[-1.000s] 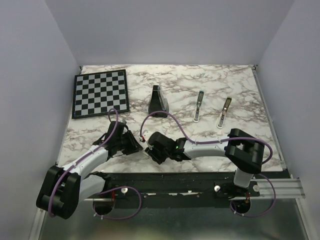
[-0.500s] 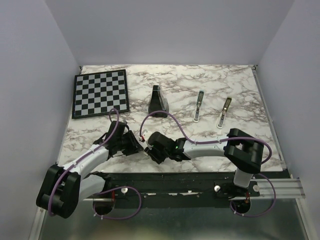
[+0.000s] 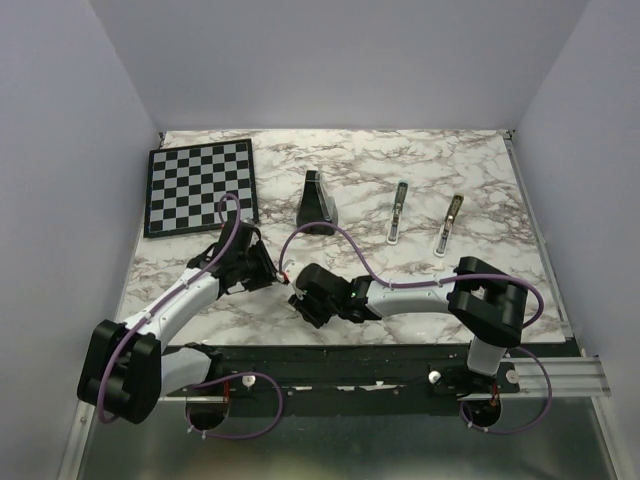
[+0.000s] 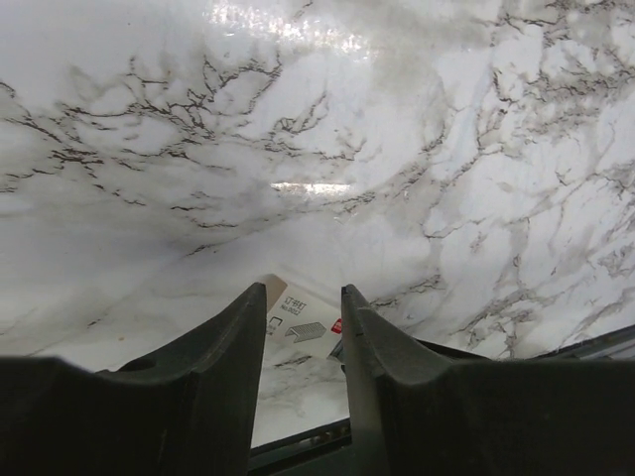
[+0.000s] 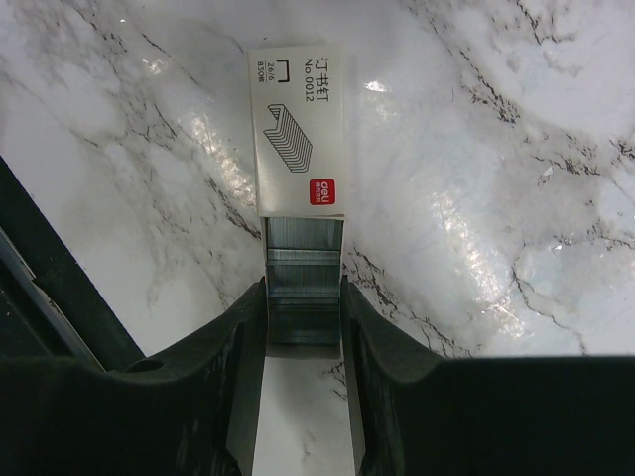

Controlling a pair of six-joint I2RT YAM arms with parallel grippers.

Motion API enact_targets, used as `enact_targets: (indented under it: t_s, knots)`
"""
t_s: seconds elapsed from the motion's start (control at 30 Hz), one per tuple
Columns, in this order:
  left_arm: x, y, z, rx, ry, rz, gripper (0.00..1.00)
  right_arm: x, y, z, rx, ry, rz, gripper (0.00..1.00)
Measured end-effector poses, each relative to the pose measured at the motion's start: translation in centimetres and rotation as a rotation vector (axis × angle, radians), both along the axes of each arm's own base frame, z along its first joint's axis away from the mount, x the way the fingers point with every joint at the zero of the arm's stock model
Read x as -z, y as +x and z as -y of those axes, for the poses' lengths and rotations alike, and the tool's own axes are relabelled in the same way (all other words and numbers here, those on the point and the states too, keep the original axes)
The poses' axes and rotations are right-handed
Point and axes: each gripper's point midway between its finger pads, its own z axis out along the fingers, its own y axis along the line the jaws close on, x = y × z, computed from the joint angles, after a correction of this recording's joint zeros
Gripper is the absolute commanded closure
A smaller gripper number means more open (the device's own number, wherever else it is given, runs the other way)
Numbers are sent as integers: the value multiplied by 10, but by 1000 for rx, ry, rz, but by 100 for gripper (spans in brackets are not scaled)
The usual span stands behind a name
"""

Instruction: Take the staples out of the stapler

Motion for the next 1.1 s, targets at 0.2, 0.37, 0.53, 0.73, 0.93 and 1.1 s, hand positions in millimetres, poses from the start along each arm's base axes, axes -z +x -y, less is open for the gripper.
enact_targets:
  t_s: [0.2,0.37,0.53,0.73,0.93,1.1]
  knots:
    - [14,-1,-7,3,45,-48,64,0,0,0,-12,-2,4,59]
    - [27,-6,-11,4,62,-85,67,0,-1,0,-17,-2,4,59]
    - [40,-13,-11,7,62,-122,68,1,0,-1,-22,-4,7,59]
    - [43,-14,-5,12,20,-122,68,0,1,-4,-23,-2,8,59]
    - [43,-12,-2,11,0,-111,69,0,1,-4,-24,-2,7,59]
    - [43,-11,-2,8,-5,-105,70,0,1,-4,-23,-2,8,59]
